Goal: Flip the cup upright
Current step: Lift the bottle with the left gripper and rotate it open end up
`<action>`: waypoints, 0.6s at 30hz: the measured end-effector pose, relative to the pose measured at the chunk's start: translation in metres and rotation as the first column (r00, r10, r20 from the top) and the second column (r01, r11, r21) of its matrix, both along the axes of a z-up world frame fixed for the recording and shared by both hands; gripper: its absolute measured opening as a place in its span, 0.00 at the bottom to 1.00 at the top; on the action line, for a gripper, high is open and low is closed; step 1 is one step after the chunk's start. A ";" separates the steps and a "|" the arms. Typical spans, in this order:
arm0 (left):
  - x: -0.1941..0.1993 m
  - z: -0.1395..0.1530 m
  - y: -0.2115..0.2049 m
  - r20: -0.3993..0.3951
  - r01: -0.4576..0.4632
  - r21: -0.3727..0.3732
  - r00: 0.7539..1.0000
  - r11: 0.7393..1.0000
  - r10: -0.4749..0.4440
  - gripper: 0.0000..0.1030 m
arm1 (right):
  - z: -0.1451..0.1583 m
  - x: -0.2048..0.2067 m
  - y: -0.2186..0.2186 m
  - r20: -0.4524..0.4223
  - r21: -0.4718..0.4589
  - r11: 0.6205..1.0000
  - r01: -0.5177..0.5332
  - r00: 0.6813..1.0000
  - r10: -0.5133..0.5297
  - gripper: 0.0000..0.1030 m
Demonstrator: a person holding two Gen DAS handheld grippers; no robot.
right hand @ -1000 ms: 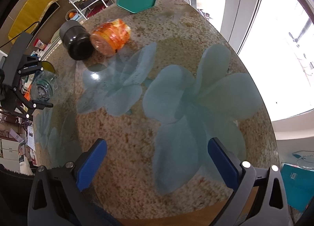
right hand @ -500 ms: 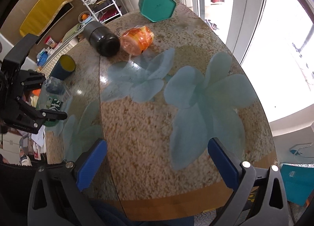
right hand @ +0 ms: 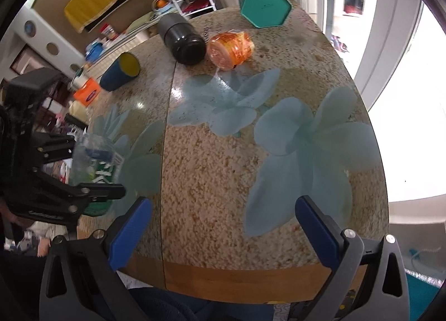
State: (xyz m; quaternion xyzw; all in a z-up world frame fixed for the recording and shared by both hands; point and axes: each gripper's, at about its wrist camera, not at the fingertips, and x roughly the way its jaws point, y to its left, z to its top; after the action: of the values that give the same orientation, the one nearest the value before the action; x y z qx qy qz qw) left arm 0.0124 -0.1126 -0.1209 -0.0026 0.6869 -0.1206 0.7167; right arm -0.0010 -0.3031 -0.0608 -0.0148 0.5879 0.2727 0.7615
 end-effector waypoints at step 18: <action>0.014 -0.079 -0.013 -0.027 -0.321 0.113 0.945 0.940 0.326 0.65 | -0.020 0.010 -0.026 -0.047 -0.014 0.999 -0.046 0.998 0.045 1.00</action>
State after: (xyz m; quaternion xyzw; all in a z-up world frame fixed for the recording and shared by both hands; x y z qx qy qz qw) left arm 0.0261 -0.1254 -0.1994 -0.0796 0.6986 0.0359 0.7102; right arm 0.0086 -0.3286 -0.0804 -0.0274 0.6071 0.2860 0.7409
